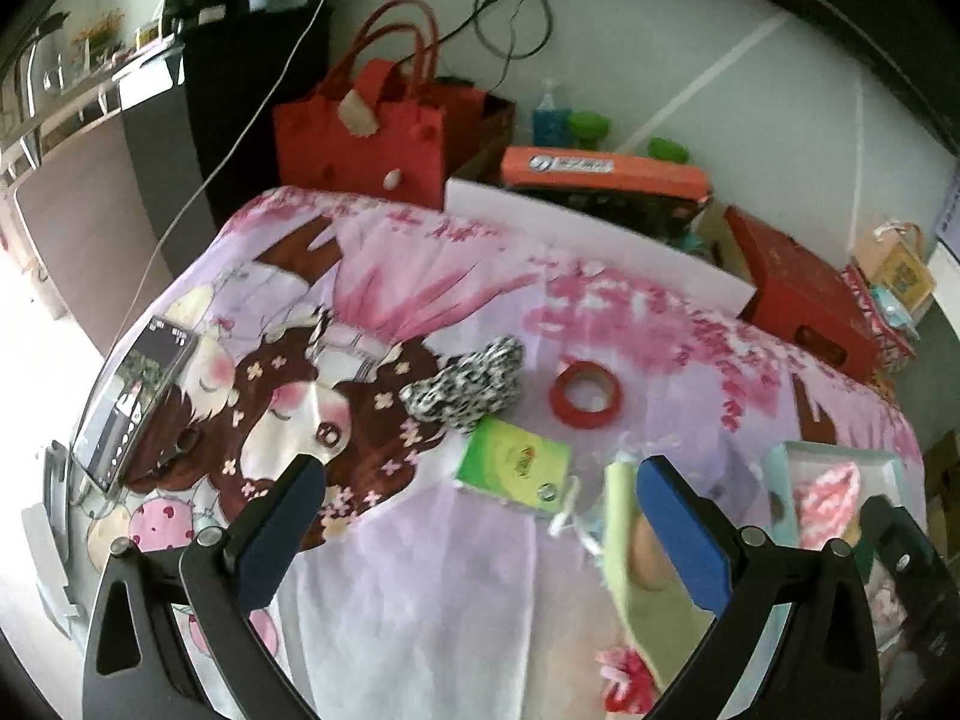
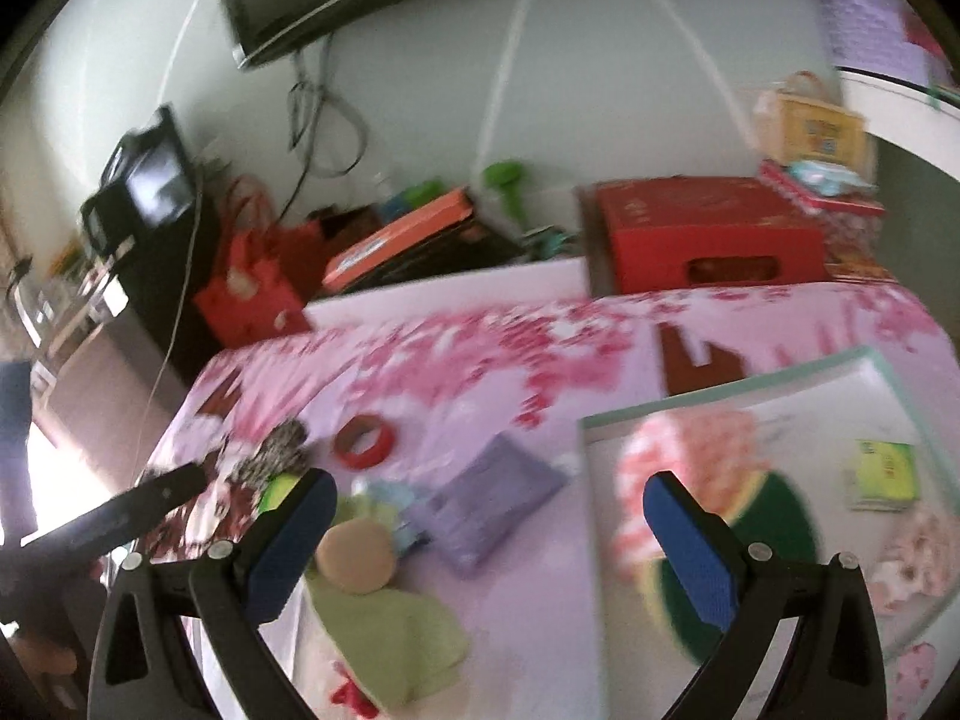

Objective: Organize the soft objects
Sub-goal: 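Withdraw both open tools from the tray back toward the pile, then grasp the beige round puff with the right tool while the left tool grasps the green tissue pack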

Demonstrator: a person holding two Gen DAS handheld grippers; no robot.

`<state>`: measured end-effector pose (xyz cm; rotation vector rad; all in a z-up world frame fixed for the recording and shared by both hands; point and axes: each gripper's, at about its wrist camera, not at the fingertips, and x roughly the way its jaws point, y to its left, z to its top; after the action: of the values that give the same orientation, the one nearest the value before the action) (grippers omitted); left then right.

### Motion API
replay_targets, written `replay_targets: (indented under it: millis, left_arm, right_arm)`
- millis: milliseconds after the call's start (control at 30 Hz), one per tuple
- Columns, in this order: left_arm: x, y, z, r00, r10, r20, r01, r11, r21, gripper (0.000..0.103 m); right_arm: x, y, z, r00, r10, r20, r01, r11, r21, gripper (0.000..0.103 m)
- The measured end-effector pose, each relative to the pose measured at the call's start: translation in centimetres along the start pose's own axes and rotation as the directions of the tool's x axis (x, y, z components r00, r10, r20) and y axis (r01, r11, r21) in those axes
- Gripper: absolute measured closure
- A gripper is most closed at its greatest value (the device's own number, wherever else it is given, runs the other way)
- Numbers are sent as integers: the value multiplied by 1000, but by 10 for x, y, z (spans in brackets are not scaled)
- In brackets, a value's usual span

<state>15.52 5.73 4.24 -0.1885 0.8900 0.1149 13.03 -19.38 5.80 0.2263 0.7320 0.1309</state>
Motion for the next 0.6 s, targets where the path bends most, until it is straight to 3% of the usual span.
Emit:
replay_targets:
  millis: [333,467,600]
  left_arm:
    - [40,21,-4,989,-4,-150,-6,998,-62,0]
    - [47,27,-2,988,-20,-156,4,995,-103,0]
    - [55,26,-2,984,-76,-158,56,990,-126,0]
  right_arm:
    - [53,35,-26,987,62,-146,-71,996,-59,0]
    - [65,42,-31,981,71,-179,-85,994,-73,1]
    - [75,47,-39,974,74,-214,-93,992,-80,9]
